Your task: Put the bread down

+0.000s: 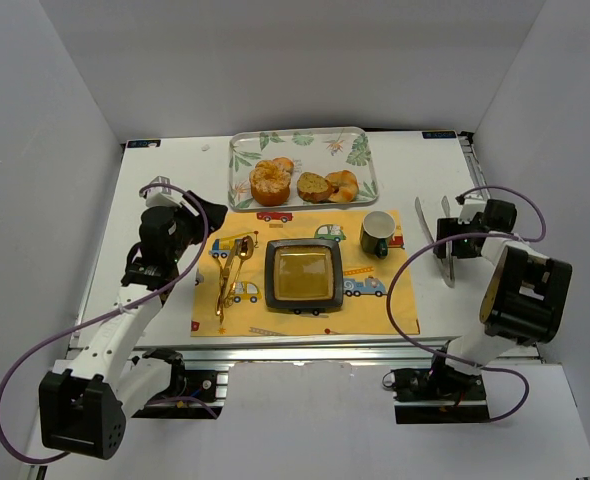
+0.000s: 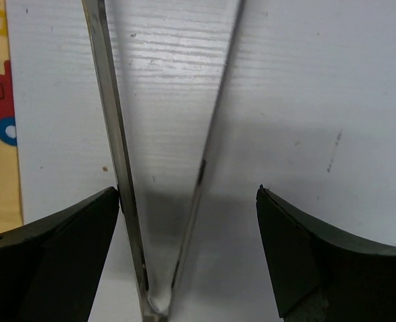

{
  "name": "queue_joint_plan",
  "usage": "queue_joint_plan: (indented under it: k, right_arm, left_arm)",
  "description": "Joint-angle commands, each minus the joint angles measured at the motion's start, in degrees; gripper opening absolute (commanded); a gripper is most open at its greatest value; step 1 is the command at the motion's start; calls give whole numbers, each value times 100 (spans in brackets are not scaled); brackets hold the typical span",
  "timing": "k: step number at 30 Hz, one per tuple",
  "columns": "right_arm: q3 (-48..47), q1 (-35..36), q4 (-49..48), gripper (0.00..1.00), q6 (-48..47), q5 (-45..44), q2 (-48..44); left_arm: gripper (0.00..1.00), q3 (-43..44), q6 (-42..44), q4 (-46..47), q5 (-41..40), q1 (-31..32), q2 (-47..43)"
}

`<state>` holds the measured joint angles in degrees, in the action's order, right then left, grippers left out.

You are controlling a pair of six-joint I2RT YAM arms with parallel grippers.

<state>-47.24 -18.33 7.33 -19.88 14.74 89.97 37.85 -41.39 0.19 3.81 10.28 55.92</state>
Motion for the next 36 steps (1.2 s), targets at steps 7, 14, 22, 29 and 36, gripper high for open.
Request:
queue_joint_plan:
  k: [7,14,22,29,36]
  right_arm:
    - [-760,409,-109,84,256,-68,934]
    - [-883,470,189,72,64,-850,1233]
    - [-654,470,532,76,-288,-640,1109]
    - [-927,418,1112,77,-745,-271,1260]
    - [-839,409,1244,75,-825,-270,1303]
  left_arm:
    - [74,-58,87,-264,-144,9,-248]
    - [74,-190,-1,-247,-179,9,-407]
    - [75,-93,61,-160,-109,9,-231]
    - [75,74,131,-308,-118,18,-213]
    - [75,-154,-53,-168,-127,9,-415]
